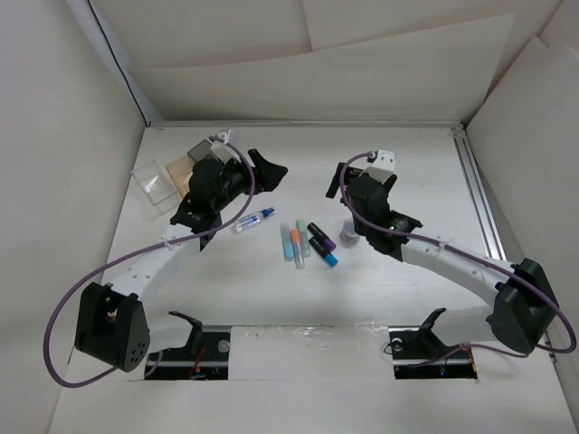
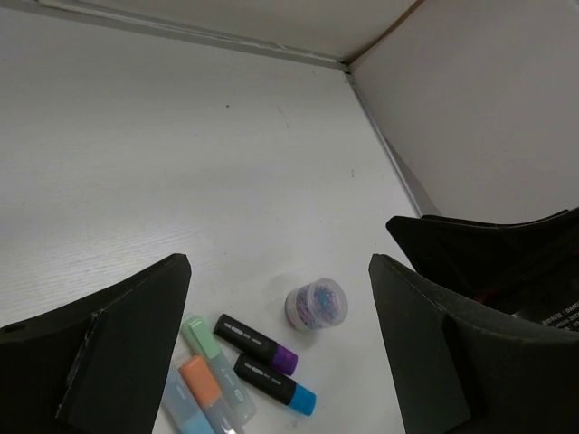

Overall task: Sort the stationery into containers
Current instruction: Pick up the stationery from the center of the board.

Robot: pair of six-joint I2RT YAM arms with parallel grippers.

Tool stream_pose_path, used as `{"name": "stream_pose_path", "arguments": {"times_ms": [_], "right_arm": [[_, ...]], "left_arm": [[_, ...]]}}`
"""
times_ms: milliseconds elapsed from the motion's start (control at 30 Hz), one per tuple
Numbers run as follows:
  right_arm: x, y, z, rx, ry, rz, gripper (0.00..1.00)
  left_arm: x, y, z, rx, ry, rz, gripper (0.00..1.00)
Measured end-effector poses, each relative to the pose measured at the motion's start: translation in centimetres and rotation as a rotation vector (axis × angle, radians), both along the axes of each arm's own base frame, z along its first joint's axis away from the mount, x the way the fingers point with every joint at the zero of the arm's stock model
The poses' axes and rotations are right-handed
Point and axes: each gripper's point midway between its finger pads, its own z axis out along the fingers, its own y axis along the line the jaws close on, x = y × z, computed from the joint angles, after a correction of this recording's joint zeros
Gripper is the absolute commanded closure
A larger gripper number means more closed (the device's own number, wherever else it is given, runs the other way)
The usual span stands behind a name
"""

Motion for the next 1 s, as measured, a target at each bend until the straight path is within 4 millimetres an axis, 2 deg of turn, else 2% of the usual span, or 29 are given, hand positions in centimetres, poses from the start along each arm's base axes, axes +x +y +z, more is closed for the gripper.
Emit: {"name": "stream_pose_path", "arguments": {"times_ms": [67, 100, 167, 200, 233, 267, 367, 433, 467, 500, 567, 600, 633, 800, 1000], "right_arm": [[0.0, 0.0, 0.0, -0.001, 0.0, 0.0, 0.01], [0.0, 0.0, -0.1, -0.002, 0.001, -0.001, 0.01], [-0.1, -0.1, -0.3, -0.005, 0.005, 0.0, 0.14], [-0.1, -0.1, -0.4, -0.006, 0.007, -0.001, 0.27], [-0.1, -0.1, -0.5, -0.007, 0.009, -0.001, 0.62], [-0.1, -0.1, -0.6, -0.012, 0.011, 0.001, 0.74], [-0.2, -0.1, -0.6, -0.002, 0.011, -0.002, 0.98], [-0.2, -0.1, -0.6, 0.004, 0.01, -0.004, 0.96], [-0.2, -0.2, -0.5, 0.009, 0.008, -0.005, 0.91], [-0.3, -0.2, -0.4, 0.013, 0.006, -0.005, 0.73], [-0.3, -0.3, -0.1, 0.023, 0.001, -0.006, 0.56], [-0.3, -0.3, 0.0, 0.024, 0.0, -0.006, 0.43], [-0.3, -0.2, 0.0, 0.028, -0.001, -0.005, 0.39], [-0.2, -0.3, -0.4, 0.022, 0.009, 0.002, 0.38], [-0.2, 0.0, -0.4, 0.026, 0.013, 0.017, 0.38]], "left_arm": [[0.0, 0.3, 0.1, 0.015, -0.006, 0.015, 0.22], [-0.1, 0.6, -0.1, 0.031, -0.003, 0.037, 0.27], [-0.6, 0.7, -0.6, 0.066, 0.005, 0.072, 0.46], [-1.1, 0.6, -1.0, 0.084, 0.013, 0.083, 0.57], [-1.6, 0.6, -1.6, 0.104, 0.022, 0.089, 0.94], [-2.1, 0.5, -2.3, 0.12, 0.037, 0.091, 1.0], [-2.6, 1.5, -5.1, 0.196, 0.091, 0.131, 1.0], [-2.7, 2.4, -6.9, 0.252, 0.129, 0.169, 0.91], [-2.8, 2.6, -7.6, 0.278, 0.141, 0.184, 0.83], [-2.9, 2.6, -8.3, 0.31, 0.149, 0.195, 0.68], [-3.3, 1.9, -9.6, 0.378, 0.159, 0.197, 0.56], [-3.4, 1.7, -10.5, 0.415, 0.169, 0.199, 0.53], [-3.6, 1.3, -11.3, 0.448, 0.18, 0.193, 0.5], [-3.3, 1.8, -15.4, 0.589, 0.236, 0.208, 0.48], [-1.9, 2.8, -18.2, 0.685, 0.29, 0.252, 0.48]]}}
